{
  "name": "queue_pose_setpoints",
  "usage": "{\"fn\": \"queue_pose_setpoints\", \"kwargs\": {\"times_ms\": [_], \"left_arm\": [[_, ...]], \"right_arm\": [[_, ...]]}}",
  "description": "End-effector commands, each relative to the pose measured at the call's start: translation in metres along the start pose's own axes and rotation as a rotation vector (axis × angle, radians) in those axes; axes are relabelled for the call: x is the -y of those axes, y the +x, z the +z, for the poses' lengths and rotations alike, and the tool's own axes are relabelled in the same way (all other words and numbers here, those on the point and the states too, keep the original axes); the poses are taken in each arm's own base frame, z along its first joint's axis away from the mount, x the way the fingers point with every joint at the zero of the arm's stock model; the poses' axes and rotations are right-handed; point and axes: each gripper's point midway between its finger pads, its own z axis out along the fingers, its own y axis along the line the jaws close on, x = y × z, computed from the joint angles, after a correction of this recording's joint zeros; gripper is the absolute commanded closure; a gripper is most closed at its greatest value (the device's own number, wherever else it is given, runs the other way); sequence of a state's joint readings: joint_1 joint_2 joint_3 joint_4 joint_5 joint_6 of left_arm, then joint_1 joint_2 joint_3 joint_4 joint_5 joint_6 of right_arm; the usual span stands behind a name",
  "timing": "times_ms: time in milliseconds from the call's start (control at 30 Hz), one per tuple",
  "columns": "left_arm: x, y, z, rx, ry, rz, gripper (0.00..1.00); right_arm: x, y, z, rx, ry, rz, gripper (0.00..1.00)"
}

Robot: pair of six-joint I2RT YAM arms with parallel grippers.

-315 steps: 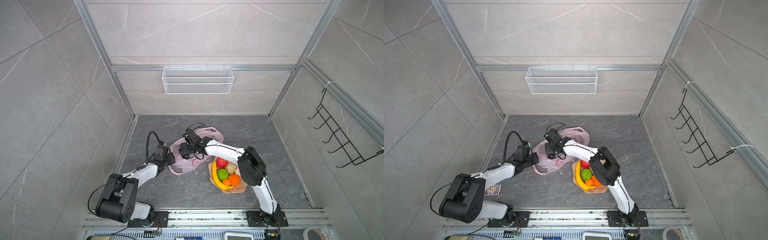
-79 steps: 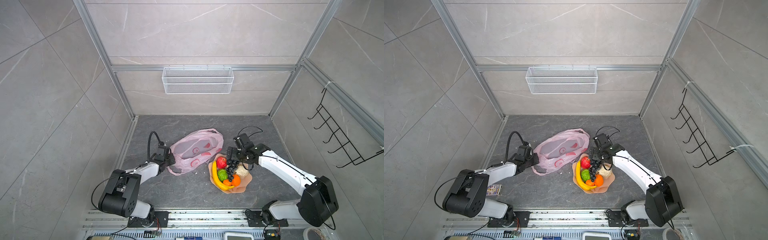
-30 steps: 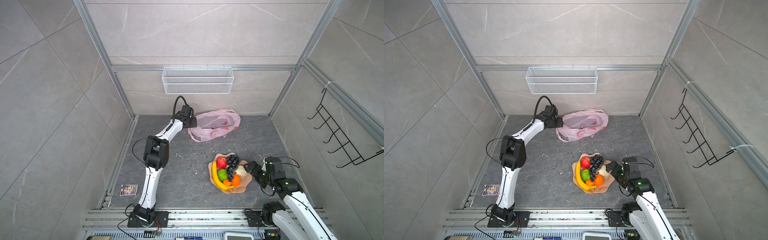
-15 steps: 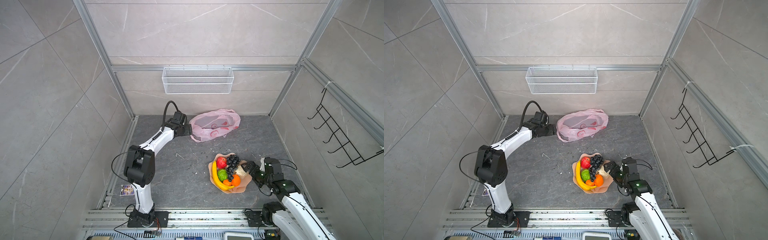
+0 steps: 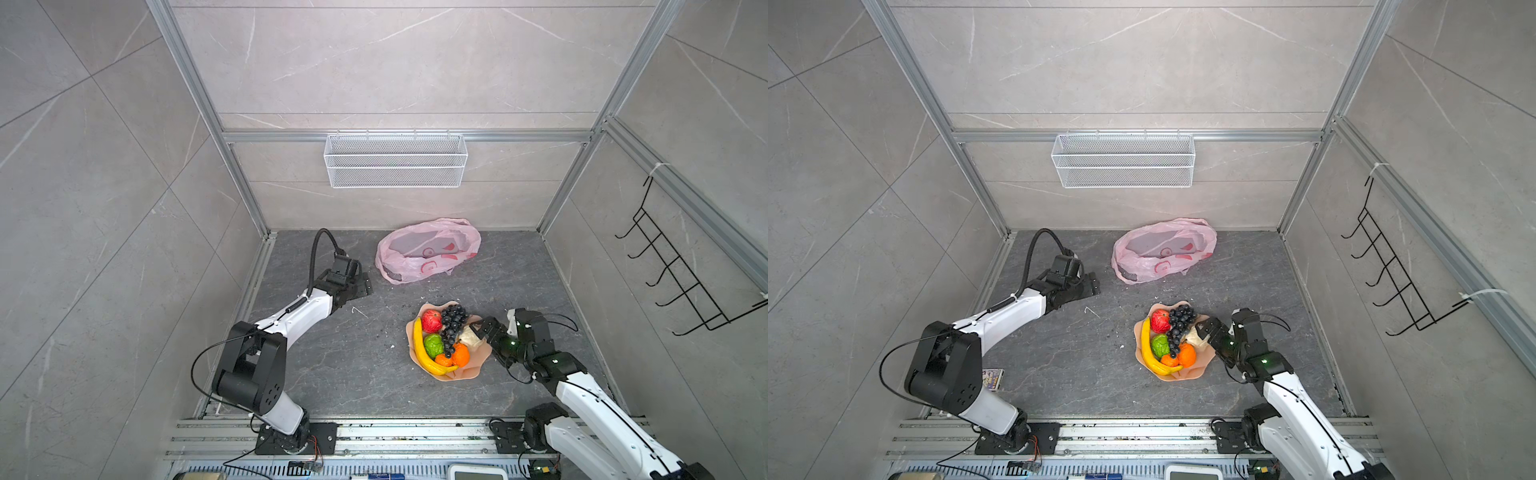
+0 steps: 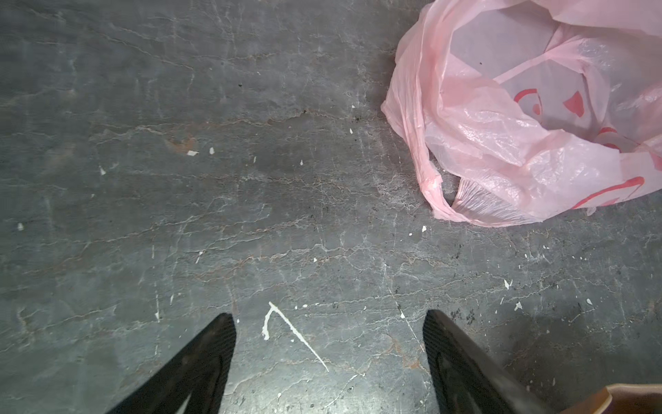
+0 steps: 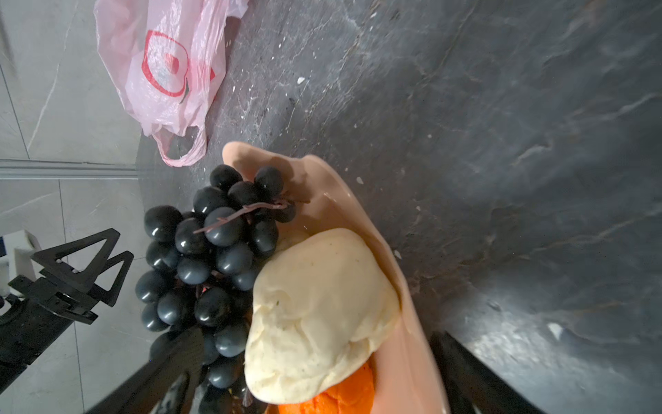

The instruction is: Take the fake fruits out of the plastic bag

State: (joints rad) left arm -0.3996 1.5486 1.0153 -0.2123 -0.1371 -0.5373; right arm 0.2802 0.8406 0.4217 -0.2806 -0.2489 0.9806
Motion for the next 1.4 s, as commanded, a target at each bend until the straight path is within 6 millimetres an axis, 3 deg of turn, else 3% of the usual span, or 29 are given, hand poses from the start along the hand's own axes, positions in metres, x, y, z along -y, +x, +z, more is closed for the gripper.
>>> {"fn": "queue_pose_setpoints", "kwargs": {"times_ms": [0, 433, 800, 1000, 1367], "left_arm": [[0.000, -0.019, -0.021, 0.112, 0.009, -0.033, 0.13], [-0.046, 0.030, -0.032, 0.086, -0.088, -0.047, 0.13], [-0.064, 0.040, -0.043, 0.099, -0.124, -0.053, 0.13], [-0.068, 0.040, -0.045, 0.110, -0.134, -0.057, 0.12], [-0.082, 0.015, -0.062, 0.212, -0.210, -0.016, 0.11]], "right_arm": [[-0.020, -0.004, 0.008, 0.036, -0.039, -0.012, 0.00], [-0.080, 0.014, 0.058, 0.005, -0.094, -0.089, 0.00], [-0.112, 0.027, 0.102, -0.039, -0.107, -0.141, 0.00], [-0.111, 0.029, 0.106, -0.042, -0.100, -0.167, 0.00], [-0.082, 0.006, 0.077, -0.003, 0.043, -0.285, 0.00]]}}
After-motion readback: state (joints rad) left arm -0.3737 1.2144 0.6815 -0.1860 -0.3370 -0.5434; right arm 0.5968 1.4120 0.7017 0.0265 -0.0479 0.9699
